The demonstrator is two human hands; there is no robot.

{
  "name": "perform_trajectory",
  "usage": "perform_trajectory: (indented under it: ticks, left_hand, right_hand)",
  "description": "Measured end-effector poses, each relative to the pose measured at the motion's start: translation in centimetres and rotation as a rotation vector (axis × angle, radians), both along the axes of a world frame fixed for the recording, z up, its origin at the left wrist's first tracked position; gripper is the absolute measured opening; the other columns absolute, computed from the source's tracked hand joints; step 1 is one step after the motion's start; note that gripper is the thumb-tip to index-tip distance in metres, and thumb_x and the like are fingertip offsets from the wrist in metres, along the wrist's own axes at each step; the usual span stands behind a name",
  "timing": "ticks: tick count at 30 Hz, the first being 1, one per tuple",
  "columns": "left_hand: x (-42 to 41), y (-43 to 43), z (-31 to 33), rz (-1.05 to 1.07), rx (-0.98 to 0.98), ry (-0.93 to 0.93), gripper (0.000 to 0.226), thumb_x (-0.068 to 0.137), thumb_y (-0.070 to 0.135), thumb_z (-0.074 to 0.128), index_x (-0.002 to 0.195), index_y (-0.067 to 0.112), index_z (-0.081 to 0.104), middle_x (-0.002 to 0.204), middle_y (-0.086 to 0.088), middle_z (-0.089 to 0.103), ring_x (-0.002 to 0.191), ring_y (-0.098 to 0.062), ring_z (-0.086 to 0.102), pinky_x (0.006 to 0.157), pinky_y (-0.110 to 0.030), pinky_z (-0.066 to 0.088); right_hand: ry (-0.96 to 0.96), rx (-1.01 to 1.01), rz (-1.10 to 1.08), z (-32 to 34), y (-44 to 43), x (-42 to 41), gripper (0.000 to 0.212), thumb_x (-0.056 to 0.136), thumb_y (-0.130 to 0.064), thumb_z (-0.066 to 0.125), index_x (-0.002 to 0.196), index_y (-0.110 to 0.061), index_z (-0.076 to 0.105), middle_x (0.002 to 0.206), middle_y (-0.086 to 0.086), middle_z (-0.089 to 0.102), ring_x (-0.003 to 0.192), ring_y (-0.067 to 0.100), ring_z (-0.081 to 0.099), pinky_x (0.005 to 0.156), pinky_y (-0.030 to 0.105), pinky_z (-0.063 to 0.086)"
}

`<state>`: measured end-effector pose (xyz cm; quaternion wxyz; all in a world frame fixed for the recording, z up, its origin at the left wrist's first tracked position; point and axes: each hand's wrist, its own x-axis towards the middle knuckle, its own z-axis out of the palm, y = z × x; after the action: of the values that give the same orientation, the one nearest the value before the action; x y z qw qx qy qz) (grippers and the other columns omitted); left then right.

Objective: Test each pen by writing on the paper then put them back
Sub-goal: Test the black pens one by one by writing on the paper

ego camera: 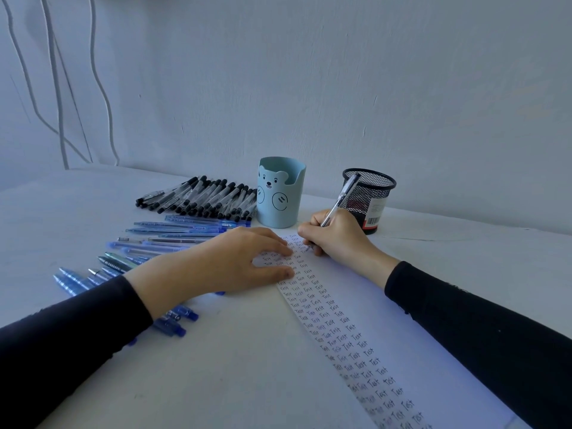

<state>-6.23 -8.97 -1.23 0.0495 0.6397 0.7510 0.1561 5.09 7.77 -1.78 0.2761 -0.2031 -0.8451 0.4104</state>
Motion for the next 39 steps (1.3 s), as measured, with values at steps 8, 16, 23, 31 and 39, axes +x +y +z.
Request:
perform_trajectory:
  ticks: [8,16,23,31,39]
  left_hand:
    - [0.0,0.0,0.1,0.000,-0.003,0.006,0.053,0.086,0.062,0.052,0.133,0.037,0.055,0.140,0.021,0.048,0.126,0.003,0.042,0.110,-0.018,0.029]
    - [-0.1,0.1,-0.1,-0.003,0.006,0.008,0.053,0.086,0.062,0.052,0.133,0.037,0.055,0.140,0.021,0.048,0.126,0.003,0.043,0.109,-0.019,0.029]
    - [-0.2,0.1,-0.1,-0.004,0.003,0.008,0.055,0.086,0.063,0.051,0.134,0.037,0.054,0.141,0.020,0.047,0.127,0.002,0.042,0.111,-0.021,0.030]
    - [-0.4,-0.4,-0.2,0.002,0.078,0.009,0.059,0.079,0.070,0.048,0.124,0.034,0.063,0.128,0.019,0.057,0.116,0.003,0.049,0.106,-0.022,0.038]
    - [-1.8,-0.3,-0.6,0.054,0.108,0.024,0.041,0.090,0.055,0.053,0.122,0.033,0.064,0.124,0.018,0.059,0.113,0.000,0.053,0.105,-0.028,0.041]
  right_hand:
    - [0.003,0.000,-0.023,0.1,0.0,0.0,0.044,0.082,-0.009,0.067,0.043,-0.016,0.047,0.040,-0.003,0.055,0.057,0.020,0.061,0.045,0.017,0.043]
    - [0.001,0.009,-0.025,-0.1,0.2,0.0,0.042,0.082,-0.008,0.067,0.045,-0.014,0.048,0.040,-0.003,0.054,0.056,0.018,0.060,0.043,0.017,0.043]
    - [0.052,-0.051,-0.022,0.5,0.3,0.5,0.044,0.098,-0.025,0.053,0.058,-0.006,0.059,0.049,-0.005,0.057,0.044,0.002,0.050,0.050,0.014,0.039]
    - [0.047,0.268,0.022,4.8,-0.3,2.4,0.035,0.101,-0.049,0.038,0.114,-0.018,0.051,0.048,0.003,0.050,0.039,0.016,0.052,0.050,0.029,0.045]
    - [-0.126,0.597,0.186,1.0,1.1,5.8,0.038,0.102,-0.023,0.048,0.139,-0.017,0.050,0.089,-0.005,0.061,0.078,0.003,0.057,0.074,0.025,0.045]
